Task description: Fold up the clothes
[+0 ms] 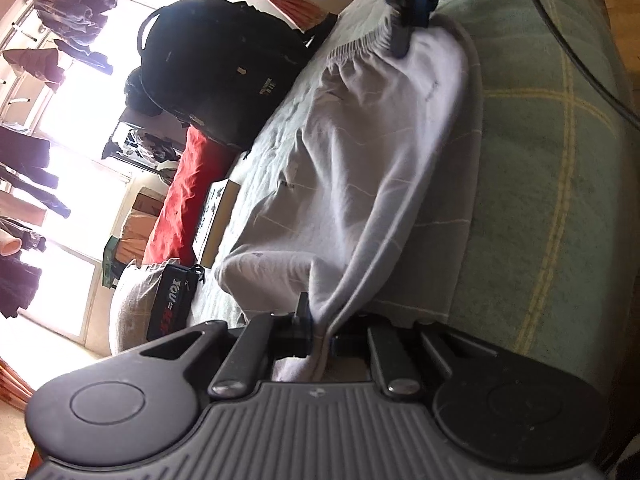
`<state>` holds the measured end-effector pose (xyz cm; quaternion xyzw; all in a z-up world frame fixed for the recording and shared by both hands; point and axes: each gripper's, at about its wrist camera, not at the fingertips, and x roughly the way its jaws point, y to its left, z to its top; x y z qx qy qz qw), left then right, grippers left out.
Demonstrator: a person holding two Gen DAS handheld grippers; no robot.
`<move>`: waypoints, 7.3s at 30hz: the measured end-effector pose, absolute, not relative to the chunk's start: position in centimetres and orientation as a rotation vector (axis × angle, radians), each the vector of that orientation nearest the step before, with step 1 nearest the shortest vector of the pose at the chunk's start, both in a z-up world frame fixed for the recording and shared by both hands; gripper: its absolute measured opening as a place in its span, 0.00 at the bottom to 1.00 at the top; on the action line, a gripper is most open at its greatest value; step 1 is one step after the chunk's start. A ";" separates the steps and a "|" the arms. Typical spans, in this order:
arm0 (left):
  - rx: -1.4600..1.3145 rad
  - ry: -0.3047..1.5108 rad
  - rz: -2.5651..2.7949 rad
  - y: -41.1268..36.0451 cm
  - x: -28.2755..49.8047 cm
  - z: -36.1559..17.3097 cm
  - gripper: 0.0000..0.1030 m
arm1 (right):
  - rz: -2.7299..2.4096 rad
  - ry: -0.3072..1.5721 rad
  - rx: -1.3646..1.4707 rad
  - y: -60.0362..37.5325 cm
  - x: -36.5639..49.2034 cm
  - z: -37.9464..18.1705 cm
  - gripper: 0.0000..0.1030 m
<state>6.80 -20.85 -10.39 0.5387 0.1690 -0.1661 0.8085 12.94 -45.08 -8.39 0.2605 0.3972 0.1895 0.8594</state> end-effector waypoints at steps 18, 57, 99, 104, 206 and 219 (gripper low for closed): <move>1.190 0.344 -0.477 -22.9 4.7 -9.8 0.03 | 0.295 0.756 0.401 -47.8 12.3 -6.1 0.14; -0.534 0.870 -0.326 2.5 15.9 -8.0 0.50 | 0.488 0.653 0.081 -36.8 12.0 -3.0 0.58; -0.560 0.452 -0.108 8.4 18.4 -2.3 0.10 | 0.588 0.779 0.117 -31.6 15.7 -4.3 0.86; -0.499 0.383 -0.071 9.3 14.8 -1.2 0.10 | 0.549 0.782 0.088 -31.3 15.1 -4.3 0.86; -0.333 0.978 -0.613 -6.7 33.1 -7.0 0.06 | 0.538 0.787 0.168 -34.3 17.1 -4.3 0.93; -0.222 0.966 -0.678 -8.6 28.1 -5.8 0.36 | 0.431 0.833 0.168 -36.7 22.6 -6.2 0.91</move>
